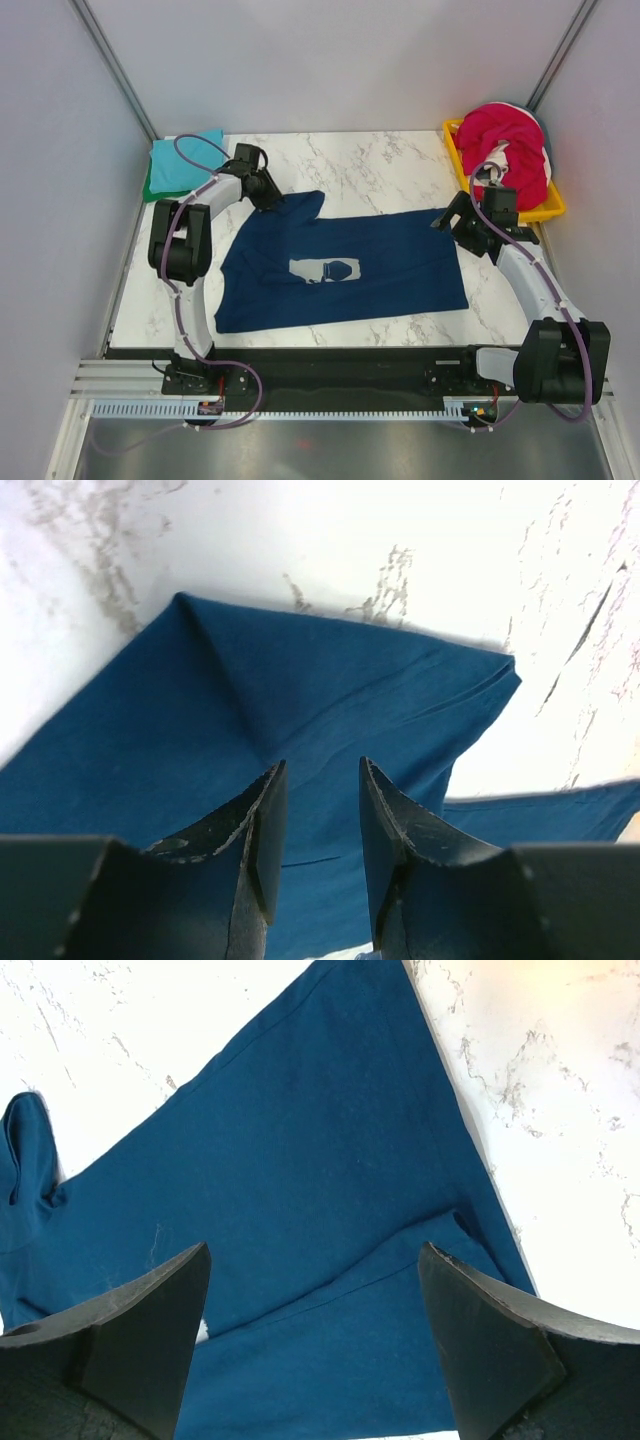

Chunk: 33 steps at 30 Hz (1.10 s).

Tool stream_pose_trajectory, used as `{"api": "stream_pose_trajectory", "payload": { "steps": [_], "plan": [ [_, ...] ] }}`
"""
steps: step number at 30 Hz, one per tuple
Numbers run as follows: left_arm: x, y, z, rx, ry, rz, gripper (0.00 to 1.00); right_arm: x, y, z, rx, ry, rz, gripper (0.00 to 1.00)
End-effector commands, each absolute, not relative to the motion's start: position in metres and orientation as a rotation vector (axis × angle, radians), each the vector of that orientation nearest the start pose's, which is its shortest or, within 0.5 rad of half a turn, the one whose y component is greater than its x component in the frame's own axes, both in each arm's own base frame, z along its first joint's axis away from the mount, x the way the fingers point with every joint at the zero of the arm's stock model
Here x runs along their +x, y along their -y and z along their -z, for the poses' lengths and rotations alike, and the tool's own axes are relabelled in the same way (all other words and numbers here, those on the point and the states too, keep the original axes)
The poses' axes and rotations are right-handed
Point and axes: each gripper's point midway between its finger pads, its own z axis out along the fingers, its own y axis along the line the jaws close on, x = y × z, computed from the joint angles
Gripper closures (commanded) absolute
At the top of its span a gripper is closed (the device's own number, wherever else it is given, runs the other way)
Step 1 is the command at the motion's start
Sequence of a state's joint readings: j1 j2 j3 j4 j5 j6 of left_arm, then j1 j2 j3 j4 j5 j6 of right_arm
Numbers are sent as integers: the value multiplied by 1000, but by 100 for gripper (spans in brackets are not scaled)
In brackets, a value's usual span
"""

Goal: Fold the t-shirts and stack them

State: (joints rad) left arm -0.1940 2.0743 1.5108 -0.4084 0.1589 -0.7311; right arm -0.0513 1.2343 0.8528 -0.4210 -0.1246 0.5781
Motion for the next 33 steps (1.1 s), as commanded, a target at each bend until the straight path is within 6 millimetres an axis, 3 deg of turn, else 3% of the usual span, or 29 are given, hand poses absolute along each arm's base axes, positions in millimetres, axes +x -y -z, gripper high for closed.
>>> {"api": "stream_pose_trajectory", "payload": {
  "steps": [1, 9, 21, 33],
  "plan": [
    [500, 153, -55, -556, -2492, 529, 59, 337, -25, -130, 654, -2278, -379, 8],
    [500, 154, -44, -563, -2514, 490, 59, 332, -22, -125, 652, -2290, -351, 7],
    [496, 147, -75, -504, -2463, 376, 59, 331, -21, -117, 659, -2306, -344, 8],
    [483, 153, -45, -531, -2541, 352, 59, 331, -21, -108, 661, -2325, -332, 7]
  ]
}}
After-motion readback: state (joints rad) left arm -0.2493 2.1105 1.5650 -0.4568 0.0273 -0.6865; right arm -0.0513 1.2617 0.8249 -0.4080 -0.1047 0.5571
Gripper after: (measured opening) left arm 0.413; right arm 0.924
